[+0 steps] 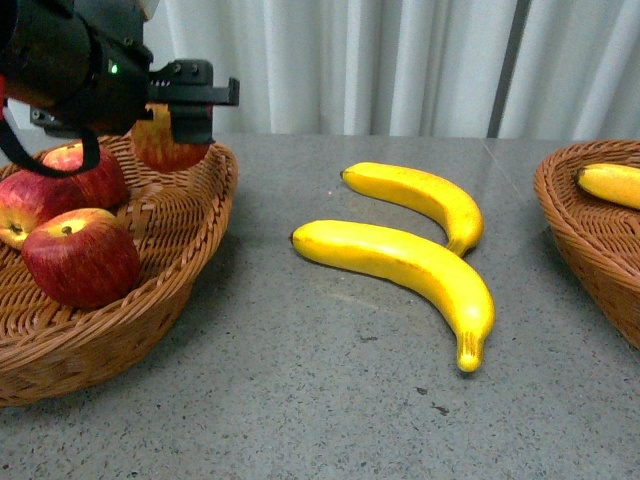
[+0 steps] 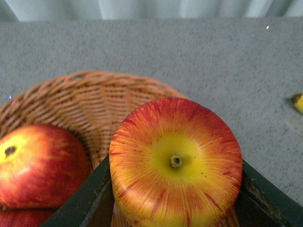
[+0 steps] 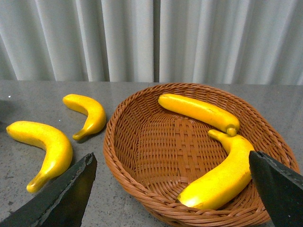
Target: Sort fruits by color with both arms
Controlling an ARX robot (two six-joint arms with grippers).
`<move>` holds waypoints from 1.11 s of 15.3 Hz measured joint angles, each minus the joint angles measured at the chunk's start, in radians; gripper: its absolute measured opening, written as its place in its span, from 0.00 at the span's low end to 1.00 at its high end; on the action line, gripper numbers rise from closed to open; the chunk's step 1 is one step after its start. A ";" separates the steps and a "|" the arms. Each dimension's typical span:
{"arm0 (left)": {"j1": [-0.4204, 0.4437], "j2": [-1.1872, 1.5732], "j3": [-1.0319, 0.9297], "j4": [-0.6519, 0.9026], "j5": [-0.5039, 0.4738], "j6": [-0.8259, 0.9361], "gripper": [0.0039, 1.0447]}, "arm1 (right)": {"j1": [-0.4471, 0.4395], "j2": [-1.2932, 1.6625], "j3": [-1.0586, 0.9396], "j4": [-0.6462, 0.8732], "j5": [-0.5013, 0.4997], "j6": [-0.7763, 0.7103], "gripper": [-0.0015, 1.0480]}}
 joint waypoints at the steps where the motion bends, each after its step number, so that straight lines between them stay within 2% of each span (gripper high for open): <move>1: 0.005 -0.002 -0.020 0.000 0.004 -0.006 0.57 | 0.000 0.000 0.000 0.000 0.000 0.000 0.94; 5: 0.021 -0.017 -0.074 0.005 0.018 -0.022 0.57 | 0.000 0.000 0.000 0.000 0.000 0.000 0.94; 6: 0.032 -0.046 -0.096 0.019 0.048 -0.038 0.84 | 0.000 0.000 0.000 0.000 0.000 0.000 0.94; 7: 0.017 -0.189 -0.193 0.138 0.066 -0.008 0.94 | 0.000 0.000 0.000 0.000 0.000 0.000 0.94; 8: -0.011 -0.283 -0.250 0.190 0.069 0.029 0.94 | 0.000 0.000 0.000 0.000 0.000 0.000 0.94; 11: -0.069 -0.585 -0.419 0.249 0.110 0.123 0.94 | 0.000 0.000 0.000 0.000 0.000 0.000 0.94; 14: -0.064 -0.875 -0.601 0.193 0.133 0.164 0.93 | 0.000 0.000 0.000 0.000 0.000 0.000 0.94; 15: -0.077 -0.981 -0.687 0.222 -0.001 0.127 0.81 | 0.000 0.000 0.000 0.000 0.000 0.000 0.94; 16: -0.046 -1.084 -0.777 0.211 -0.049 0.106 0.70 | 0.000 0.000 0.000 0.000 0.000 0.000 0.94; 17: 0.010 -1.188 -0.887 0.203 -0.047 0.089 0.58 | 0.000 0.000 0.000 0.000 0.001 0.000 0.94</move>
